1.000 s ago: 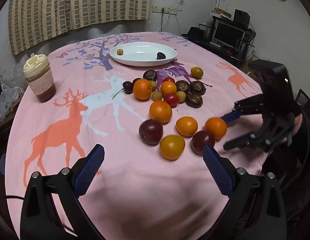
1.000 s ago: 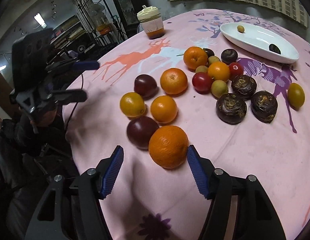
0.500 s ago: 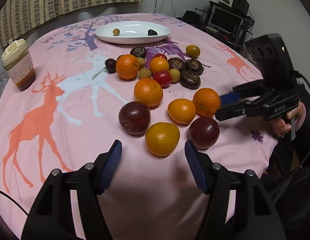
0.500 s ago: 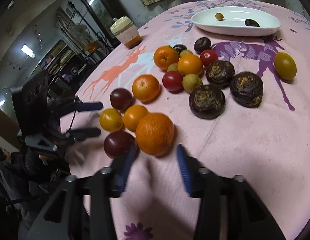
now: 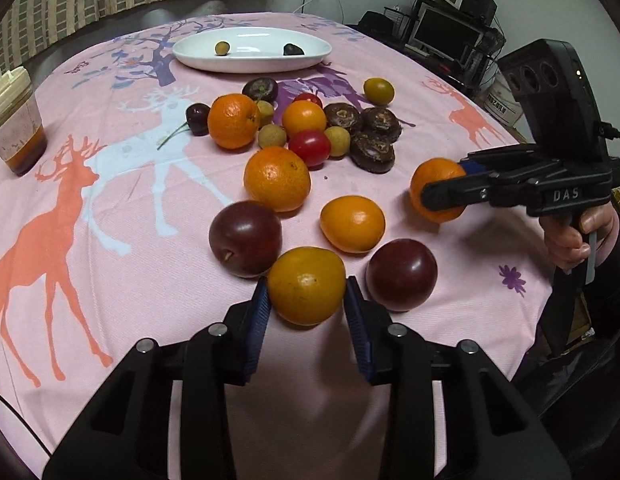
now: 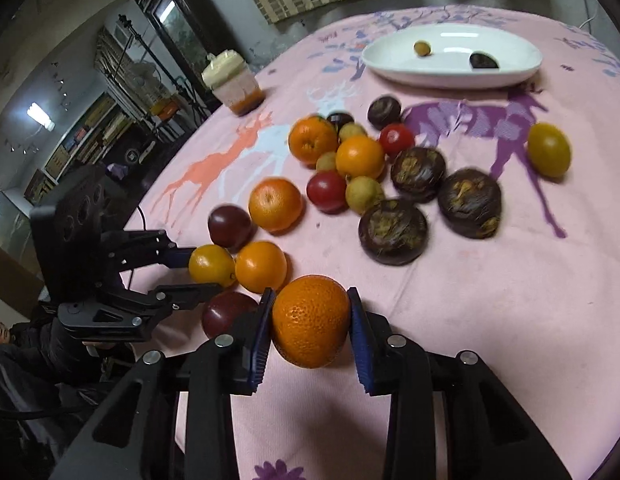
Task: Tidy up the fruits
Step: 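Drop a yellow tomato on the plate with the left tool while the right drops an orange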
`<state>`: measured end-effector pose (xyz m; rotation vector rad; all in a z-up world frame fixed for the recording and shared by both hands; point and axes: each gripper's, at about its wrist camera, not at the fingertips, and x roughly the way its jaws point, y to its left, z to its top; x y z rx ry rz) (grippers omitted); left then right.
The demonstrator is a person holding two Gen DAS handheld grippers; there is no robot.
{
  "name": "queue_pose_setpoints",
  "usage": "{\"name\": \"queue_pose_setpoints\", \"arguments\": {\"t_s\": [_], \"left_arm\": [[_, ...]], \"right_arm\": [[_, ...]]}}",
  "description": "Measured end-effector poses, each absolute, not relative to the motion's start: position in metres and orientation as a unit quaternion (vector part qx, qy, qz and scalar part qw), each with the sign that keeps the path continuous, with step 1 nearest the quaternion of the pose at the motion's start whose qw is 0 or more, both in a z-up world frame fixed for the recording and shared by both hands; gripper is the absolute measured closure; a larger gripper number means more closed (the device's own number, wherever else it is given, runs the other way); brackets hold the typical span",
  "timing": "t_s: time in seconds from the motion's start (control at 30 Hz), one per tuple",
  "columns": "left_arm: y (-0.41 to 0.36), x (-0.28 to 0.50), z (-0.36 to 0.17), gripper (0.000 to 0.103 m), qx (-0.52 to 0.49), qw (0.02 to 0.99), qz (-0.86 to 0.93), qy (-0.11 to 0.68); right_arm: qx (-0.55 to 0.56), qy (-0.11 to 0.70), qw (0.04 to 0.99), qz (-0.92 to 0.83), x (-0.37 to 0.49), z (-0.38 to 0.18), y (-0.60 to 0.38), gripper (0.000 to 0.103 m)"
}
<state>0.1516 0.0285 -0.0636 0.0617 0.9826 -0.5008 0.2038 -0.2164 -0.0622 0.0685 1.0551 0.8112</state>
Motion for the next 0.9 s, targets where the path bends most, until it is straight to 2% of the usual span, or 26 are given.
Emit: {"name": "queue_pose_setpoints", "arguments": {"t_s": [0.17,0.3,0.47,0.6,0.63,0.67,0.73,0.83,0.9], "left_arm": [[0.04,0.178,-0.008,0.066,-0.003,0.867,-0.253,0.428],[0.034,0.26,0.027,0.066,-0.01,0.895,-0.201,0.397],[0.001,0.38,0.016,0.066,0.01,0.893,-0.164,0.42],[-0.018,0.442,-0.012,0.066,0.022,0.88,-0.138,0.455],[-0.019,0.452,-0.018,0.061,0.02,0.878,-0.124,0.463],[-0.018,0.454,-0.019,0.04,0.018,0.878,-0.111,0.465],[-0.011,0.443,-0.012,0.014,0.005,0.886,-0.1,0.452],[0.003,0.407,0.01,0.01,0.01,0.899,-0.113,0.422],[0.014,0.376,0.02,0.008,0.011,0.905,-0.115,0.41]], "right_arm": [[0.066,0.431,0.829,0.35,0.229,-0.024,-0.235,0.067],[0.097,0.381,0.875,0.284,0.295,-0.002,-0.24,0.067],[0.103,0.39,0.888,0.221,0.382,-0.018,-0.228,0.067],[0.105,0.42,0.877,0.207,0.423,-0.041,-0.22,0.064],[0.101,0.418,0.879,0.204,0.426,-0.041,-0.22,0.059],[0.097,0.414,0.883,0.199,0.426,-0.04,-0.22,0.043],[0.093,0.399,0.891,0.195,0.411,-0.03,-0.222,0.04],[0.074,0.384,0.894,0.218,0.375,-0.009,-0.225,0.037],[0.056,0.374,0.895,0.238,0.331,0.004,-0.223,0.031]]}}
